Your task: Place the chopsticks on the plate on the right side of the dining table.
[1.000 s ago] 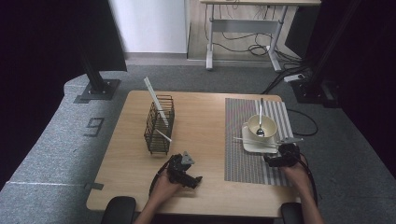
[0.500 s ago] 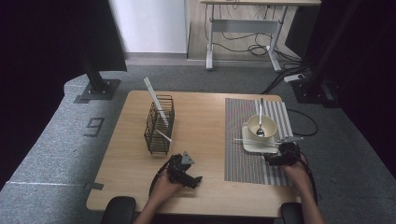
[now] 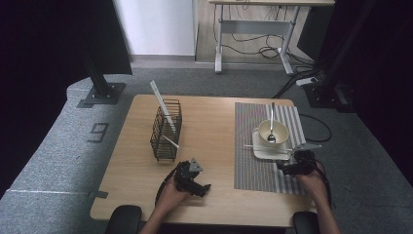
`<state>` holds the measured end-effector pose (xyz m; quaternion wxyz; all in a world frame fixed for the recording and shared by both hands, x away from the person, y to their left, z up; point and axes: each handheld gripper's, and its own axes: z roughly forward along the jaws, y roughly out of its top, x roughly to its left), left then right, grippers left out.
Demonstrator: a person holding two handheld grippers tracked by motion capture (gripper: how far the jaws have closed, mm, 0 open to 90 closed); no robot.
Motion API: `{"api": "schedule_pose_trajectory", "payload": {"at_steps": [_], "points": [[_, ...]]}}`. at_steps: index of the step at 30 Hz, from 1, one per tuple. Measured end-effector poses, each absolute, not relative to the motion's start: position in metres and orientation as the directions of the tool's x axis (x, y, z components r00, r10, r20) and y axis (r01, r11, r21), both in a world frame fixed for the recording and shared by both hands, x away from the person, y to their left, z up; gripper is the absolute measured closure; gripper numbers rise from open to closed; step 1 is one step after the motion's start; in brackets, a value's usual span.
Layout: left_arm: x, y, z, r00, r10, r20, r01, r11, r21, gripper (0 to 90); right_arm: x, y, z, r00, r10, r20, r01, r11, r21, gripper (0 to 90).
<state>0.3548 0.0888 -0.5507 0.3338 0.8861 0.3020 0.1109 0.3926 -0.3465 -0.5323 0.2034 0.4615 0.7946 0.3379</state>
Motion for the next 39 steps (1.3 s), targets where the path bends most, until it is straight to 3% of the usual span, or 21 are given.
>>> {"api": "schedule_pose_trajectory", "payload": {"at_steps": [13, 23, 31, 39], "points": [[0.354, 0.089, -0.551, 0.792, 0.611, -0.004, 0.462, -0.595, 0.658, 0.5, 0.365, -0.339, -0.503, -0.559, 0.828, 0.042, 0.578, 0.353, 0.736, 0.0], [0.354, 0.089, -0.551, 0.791, 0.612, -0.006, 0.464, -0.593, 0.658, 0.5, 0.346, -0.322, -0.467, -0.622, 0.783, -0.022, 0.52, 0.434, 0.735, 0.0], [0.354, 0.089, -0.551, 0.79, 0.612, -0.007, 0.465, -0.593, 0.658, 0.6, 0.347, -0.296, -0.436, -0.672, 0.738, -0.062, 0.471, 0.491, 0.732, 0.0], [0.354, 0.089, -0.551, 0.791, 0.612, -0.005, 0.463, -0.594, 0.657, 0.5, 0.359, -0.263, -0.418, -0.732, 0.681, 0.001, 0.449, 0.481, 0.753, 0.0]]}}
